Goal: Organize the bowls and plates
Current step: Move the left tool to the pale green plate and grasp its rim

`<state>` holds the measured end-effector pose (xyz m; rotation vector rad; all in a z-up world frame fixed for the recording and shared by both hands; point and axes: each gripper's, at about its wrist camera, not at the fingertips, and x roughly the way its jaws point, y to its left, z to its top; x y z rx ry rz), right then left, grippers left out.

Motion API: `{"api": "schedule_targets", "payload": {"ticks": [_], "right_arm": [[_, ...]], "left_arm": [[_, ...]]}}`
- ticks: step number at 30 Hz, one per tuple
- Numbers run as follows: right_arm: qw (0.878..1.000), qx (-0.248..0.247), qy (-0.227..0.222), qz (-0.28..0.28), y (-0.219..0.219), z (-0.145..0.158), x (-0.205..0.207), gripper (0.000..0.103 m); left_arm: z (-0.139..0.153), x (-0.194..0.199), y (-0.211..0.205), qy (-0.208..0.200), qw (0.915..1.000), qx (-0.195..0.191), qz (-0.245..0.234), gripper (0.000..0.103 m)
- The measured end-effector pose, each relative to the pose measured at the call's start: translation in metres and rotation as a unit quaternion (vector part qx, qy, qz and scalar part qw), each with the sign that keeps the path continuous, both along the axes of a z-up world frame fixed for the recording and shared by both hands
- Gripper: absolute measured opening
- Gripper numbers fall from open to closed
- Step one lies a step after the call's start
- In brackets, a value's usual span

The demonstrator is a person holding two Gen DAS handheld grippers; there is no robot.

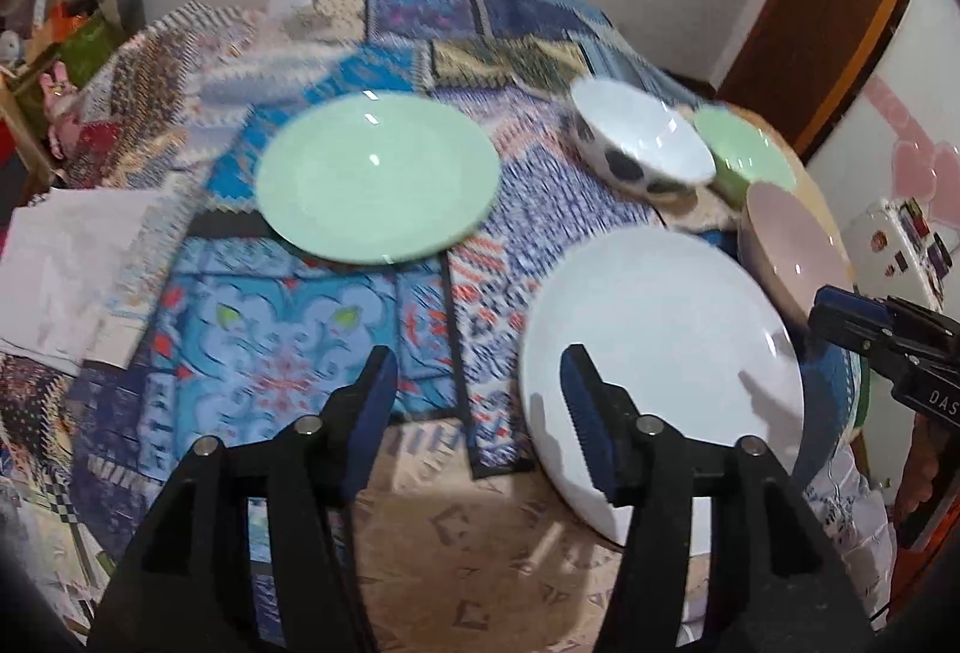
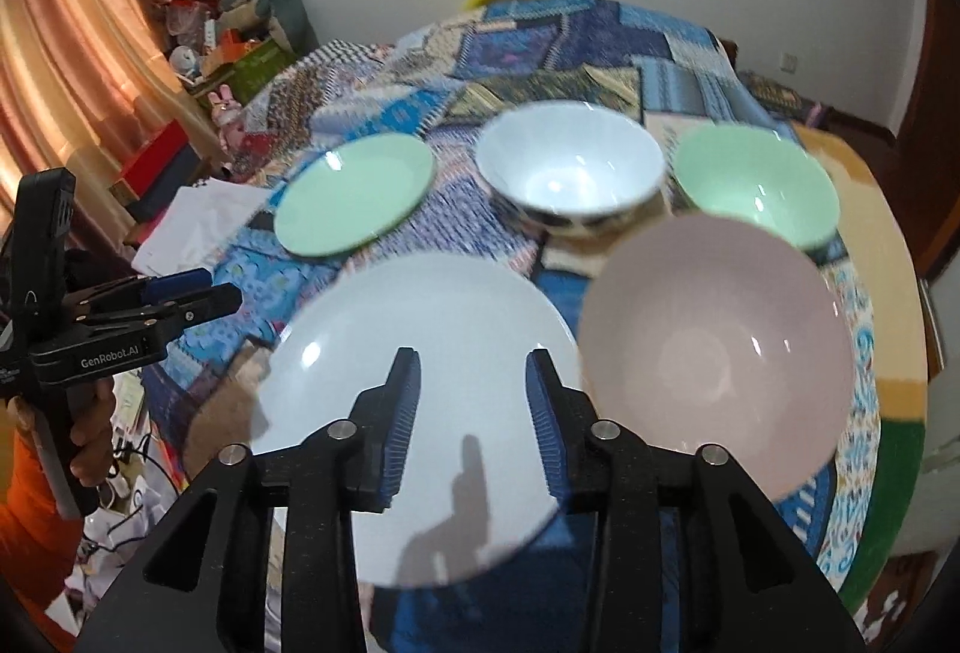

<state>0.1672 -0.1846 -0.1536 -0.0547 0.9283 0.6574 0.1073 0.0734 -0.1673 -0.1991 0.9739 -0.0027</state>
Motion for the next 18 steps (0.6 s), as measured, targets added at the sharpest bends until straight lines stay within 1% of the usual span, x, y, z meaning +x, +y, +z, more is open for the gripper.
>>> {"api": "schedule_targets", "payload": {"ticks": [2,4,8,11,12,14,18], "right_arm": [[1.0,0.001,-0.011,0.006,0.01,0.005,0.003,0.04],[1.0,0.003,-0.021,0.009,0.02,0.009,0.008,0.047],[0.999,0.003,-0.037,0.015,0.039,0.015,0.017,0.049],[0.999,0.003,-0.039,0.02,0.055,0.016,0.026,0.05],[0.999,0.004,-0.038,0.022,0.061,0.015,0.03,0.05],[0.999,0.003,-0.033,0.025,0.07,0.013,0.037,0.05],[1.0,-0.001,-0.015,0.027,0.089,0.004,0.052,0.05]], "left_arm": [[0.007,0.0,0.009,-0.013,0.9998,0.008,0.01,0.062],[0.014,0.002,0.02,-0.025,0.9993,0.017,0.024,0.067],[0.022,0.01,0.043,-0.04,0.9975,0.032,0.049,0.071],[0.022,0.019,0.06,-0.043,0.9963,0.039,0.063,0.075],[0.021,0.022,0.065,-0.041,0.9961,0.041,0.067,0.078],[0.018,0.029,0.077,-0.039,0.9953,0.042,0.077,0.08],[0.006,0.047,0.096,-0.028,0.9945,0.042,0.092,0.08]]}}
